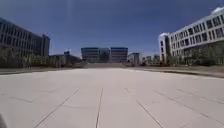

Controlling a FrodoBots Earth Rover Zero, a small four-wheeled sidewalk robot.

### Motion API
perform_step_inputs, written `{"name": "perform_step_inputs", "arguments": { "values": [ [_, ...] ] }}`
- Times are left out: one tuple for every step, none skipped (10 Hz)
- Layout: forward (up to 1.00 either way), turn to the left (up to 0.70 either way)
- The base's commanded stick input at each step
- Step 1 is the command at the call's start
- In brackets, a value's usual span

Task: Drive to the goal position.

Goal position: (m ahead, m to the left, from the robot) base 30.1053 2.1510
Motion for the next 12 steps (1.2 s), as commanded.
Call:
{"name": "perform_step_inputs", "arguments": {
  "values": [
    [0.49,0.00],
    [0.49,0.00],
    [0.49,0.00],
    [0.49,0.00],
    [0.49,0.00],
    [0.49,0.00],
    [0.49,0.00],
    [0.49,0.00],
    [0.49,0.00],
    [0.49,0.00],
    [0.49,0.00],
    [0.49,0.00]
  ]
}}
